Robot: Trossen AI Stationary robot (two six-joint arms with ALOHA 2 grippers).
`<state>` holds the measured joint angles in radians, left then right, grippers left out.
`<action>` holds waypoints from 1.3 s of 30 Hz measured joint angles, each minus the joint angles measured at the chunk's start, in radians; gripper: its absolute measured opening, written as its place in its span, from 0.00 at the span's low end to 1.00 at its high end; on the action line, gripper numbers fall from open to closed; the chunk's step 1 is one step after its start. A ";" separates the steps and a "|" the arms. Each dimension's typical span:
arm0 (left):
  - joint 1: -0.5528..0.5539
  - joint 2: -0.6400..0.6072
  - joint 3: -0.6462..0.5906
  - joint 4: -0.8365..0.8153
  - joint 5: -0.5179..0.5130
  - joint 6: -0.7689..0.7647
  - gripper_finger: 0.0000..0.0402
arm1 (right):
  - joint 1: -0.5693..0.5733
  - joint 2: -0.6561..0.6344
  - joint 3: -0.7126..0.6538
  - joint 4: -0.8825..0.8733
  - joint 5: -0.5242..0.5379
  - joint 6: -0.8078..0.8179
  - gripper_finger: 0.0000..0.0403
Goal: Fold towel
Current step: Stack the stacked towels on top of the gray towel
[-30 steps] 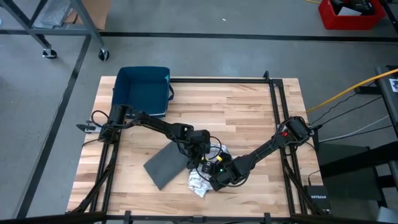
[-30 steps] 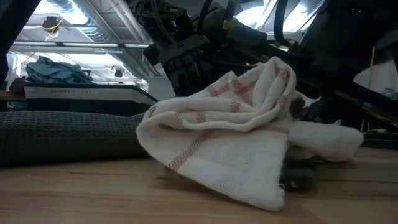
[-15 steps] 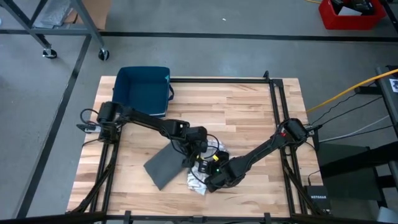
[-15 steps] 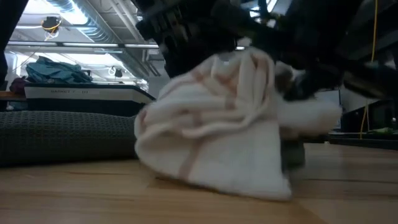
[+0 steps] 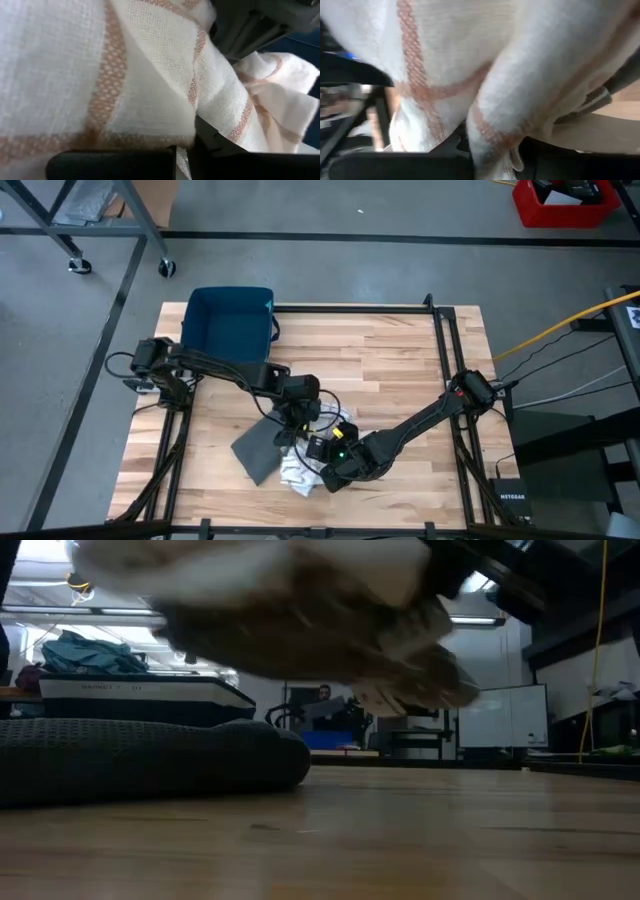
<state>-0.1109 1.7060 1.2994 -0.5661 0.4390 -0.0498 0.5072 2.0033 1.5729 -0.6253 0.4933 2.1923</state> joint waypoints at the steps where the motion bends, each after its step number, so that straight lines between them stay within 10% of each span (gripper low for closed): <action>1: -0.001 -0.015 0.001 -0.025 0.000 0.000 0.01 | 0.000 0.000 0.002 0.028 0.016 -0.001 0.20; 18: -0.079 -0.089 -0.024 -0.501 -0.085 0.208 0.03 | -0.078 0.268 0.179 0.499 0.098 -0.163 0.20; 39: -0.080 -0.087 -0.278 -0.260 -0.260 0.326 0.11 | -0.104 0.405 0.285 0.359 0.039 -0.266 0.30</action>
<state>-0.1909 1.6192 1.0214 -0.8262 0.1790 0.2759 0.4028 2.4081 1.8574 -0.2668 0.5326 1.9264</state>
